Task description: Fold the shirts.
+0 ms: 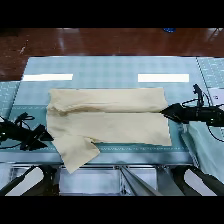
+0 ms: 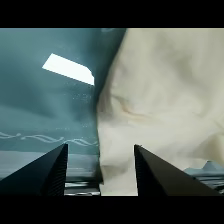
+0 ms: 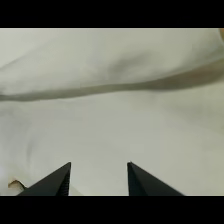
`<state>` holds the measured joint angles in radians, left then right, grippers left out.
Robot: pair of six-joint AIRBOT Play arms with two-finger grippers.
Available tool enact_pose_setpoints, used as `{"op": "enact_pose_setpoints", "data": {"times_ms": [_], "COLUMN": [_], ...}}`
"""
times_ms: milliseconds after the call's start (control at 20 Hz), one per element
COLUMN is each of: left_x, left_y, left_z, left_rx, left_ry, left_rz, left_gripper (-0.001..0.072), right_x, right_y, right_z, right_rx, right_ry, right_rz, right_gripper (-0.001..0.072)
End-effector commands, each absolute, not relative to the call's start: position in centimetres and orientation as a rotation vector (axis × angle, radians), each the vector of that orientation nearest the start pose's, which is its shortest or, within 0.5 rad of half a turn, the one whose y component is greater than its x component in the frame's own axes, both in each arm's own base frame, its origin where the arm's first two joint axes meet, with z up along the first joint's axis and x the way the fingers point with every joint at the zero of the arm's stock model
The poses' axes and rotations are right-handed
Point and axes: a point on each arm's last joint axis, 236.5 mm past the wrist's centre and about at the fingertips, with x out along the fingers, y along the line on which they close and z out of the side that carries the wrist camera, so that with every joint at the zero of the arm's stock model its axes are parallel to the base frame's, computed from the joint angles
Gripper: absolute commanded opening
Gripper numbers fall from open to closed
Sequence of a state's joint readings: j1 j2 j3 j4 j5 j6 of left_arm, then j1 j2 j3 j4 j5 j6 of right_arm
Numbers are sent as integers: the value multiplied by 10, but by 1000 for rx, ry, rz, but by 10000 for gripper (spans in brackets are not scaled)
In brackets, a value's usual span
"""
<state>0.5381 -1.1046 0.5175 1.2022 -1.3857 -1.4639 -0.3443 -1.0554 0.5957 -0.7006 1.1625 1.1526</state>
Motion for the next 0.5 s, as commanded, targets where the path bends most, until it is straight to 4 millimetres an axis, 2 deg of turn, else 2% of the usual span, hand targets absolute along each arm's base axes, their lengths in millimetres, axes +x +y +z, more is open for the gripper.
{"op": "enact_pose_setpoints", "data": {"times_ms": [0,100,250,300,350,400,450], "left_x": [158,165,169,173,177,180,182], "left_y": [-21,-35,-43,-47,-51,-56,-61], "left_z": [-105,-110,-121,-120,-117,-113,-107], "left_rx": [-849,-891,-871,-874,-879,-884,-880], "left_ry": [1761,1727,1710,1701,1692,1682,1674], "left_rz": [60,47,81,71,52,11,-45], "left_gripper": [507,507,504,429,157,23,19], "right_x": [293,296,304,307,309,306,294], "right_y": [73,70,62,56,43,28,13], "right_z": [-26,-27,-27,-26,-24,-25,-29], "right_rx": [804,822,841,863,892,920,934], "right_ry": [1206,1201,1172,1155,1137,1132,1158], "right_rz": [337,311,264,245,215,183,153], "right_gripper": [413,413,413,413,413,413,413]}}
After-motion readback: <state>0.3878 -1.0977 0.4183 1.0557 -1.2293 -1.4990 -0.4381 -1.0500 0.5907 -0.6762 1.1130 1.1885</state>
